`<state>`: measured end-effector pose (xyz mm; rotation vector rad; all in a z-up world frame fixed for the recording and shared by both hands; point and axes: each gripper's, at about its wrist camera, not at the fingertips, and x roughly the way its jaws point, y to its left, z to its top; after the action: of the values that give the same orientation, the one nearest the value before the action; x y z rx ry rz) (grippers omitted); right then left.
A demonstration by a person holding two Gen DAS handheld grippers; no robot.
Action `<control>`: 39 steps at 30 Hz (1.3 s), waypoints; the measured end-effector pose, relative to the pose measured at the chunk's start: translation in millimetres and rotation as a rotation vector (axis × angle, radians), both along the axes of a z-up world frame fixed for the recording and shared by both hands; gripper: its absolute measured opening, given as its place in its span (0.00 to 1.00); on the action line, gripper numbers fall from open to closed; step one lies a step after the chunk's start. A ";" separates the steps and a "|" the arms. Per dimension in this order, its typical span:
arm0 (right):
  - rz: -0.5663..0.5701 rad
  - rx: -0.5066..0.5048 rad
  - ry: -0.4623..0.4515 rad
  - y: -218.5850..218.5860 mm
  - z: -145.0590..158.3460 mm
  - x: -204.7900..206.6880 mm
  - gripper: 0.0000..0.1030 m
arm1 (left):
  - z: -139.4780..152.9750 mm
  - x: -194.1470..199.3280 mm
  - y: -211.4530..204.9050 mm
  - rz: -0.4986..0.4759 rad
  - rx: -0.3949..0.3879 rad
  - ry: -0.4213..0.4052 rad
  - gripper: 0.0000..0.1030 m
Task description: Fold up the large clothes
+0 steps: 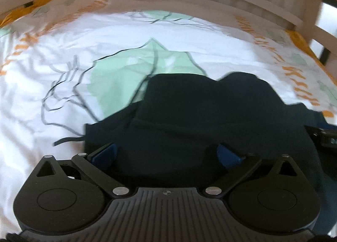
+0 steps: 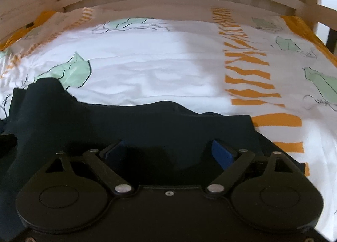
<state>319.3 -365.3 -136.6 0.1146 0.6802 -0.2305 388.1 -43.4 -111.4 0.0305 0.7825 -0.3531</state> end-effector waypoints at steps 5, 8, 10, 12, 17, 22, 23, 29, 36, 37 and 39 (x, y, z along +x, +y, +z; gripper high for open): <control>-0.123 -0.009 0.003 -24.6 -3.2 -6.9 0.84 | -8.1 5.0 34.1 0.098 -0.049 0.062 1.00; -0.155 0.055 0.001 -40.6 -5.2 -15.7 0.86 | -1.1 -1.8 33.8 0.098 -0.042 0.051 0.99; -0.132 0.088 -0.027 -44.6 -0.3 -24.5 0.84 | 9.6 -8.8 31.6 0.078 -0.037 0.018 0.98; -0.088 0.122 -0.069 -48.1 4.0 -38.3 0.82 | 21.6 -18.3 27.6 0.050 -0.059 -0.027 0.98; -0.021 0.164 -0.112 -57.5 7.4 -55.0 0.82 | 50.8 -38.4 -7.5 -0.082 -0.089 -0.117 0.99; 0.002 0.202 -0.089 -62.9 4.4 -46.8 0.84 | 52.8 -42.8 -60.2 -0.214 -0.052 -0.144 0.99; 0.002 0.210 -0.086 -63.5 3.8 -46.9 0.84 | 47.0 -38.5 -68.7 -0.220 -0.029 -0.137 0.99; -0.028 0.318 -0.095 -78.0 -1.6 -50.4 0.81 | -12.5 -5.5 -75.2 -0.159 0.006 0.037 1.00; -0.044 0.293 -0.097 -78.2 1.0 -53.1 0.19 | -11.4 -10.1 -77.9 -0.155 0.032 0.006 1.00; -0.033 0.278 -0.108 -75.8 4.0 -55.9 0.14 | -11.8 -10.5 -78.0 -0.154 0.032 0.004 1.00; -0.003 0.207 -0.143 -65.0 14.6 -63.4 0.10 | -11.0 -11.9 -80.5 -0.154 0.032 0.000 1.00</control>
<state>255.9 -430.3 -122.0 0.3272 0.5601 -0.1526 376.2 -123.9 -122.5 0.1210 0.7882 -0.4862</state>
